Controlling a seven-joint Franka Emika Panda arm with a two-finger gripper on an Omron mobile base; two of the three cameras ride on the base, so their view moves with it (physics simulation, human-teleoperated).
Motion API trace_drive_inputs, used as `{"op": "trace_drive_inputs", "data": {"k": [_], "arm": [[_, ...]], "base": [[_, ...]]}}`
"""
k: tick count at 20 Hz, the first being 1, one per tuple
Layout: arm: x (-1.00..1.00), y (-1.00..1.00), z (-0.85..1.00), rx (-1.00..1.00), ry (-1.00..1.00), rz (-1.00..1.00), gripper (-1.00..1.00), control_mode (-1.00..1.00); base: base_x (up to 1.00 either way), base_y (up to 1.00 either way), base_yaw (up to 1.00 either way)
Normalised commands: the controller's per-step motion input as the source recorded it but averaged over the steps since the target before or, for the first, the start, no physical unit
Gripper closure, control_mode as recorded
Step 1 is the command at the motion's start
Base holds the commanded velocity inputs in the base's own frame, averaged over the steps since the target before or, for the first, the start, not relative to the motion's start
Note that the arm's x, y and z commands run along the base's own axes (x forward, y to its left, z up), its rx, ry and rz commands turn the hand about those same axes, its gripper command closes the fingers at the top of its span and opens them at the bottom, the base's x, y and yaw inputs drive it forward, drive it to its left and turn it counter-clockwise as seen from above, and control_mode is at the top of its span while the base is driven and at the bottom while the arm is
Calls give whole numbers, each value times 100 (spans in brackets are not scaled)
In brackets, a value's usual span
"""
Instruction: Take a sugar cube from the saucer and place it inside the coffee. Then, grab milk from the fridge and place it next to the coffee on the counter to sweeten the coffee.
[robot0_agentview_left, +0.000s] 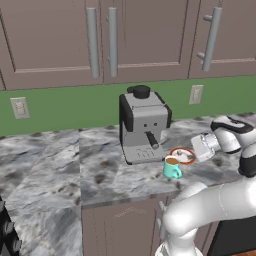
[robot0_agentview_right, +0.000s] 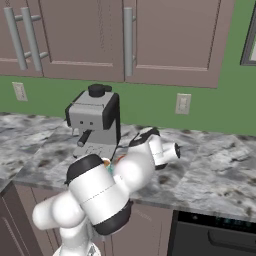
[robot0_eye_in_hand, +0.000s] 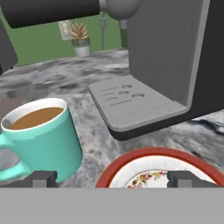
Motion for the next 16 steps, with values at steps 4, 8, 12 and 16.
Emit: {"op": "trace_drive_inputs", "data": {"k": [4,8,12,16], "arm": [[16,9,-12,-2,-4,1,-100,-100],[17,13,-11,-4,-4,2,-100,-100],[14,5,-11,-4,-4,1,-100,-100],[8,0,-10,-3,-2,0,-100,-100]], "base": [[0,0,0],[0,0,0],[0,0,0],[0,0,0]]}}
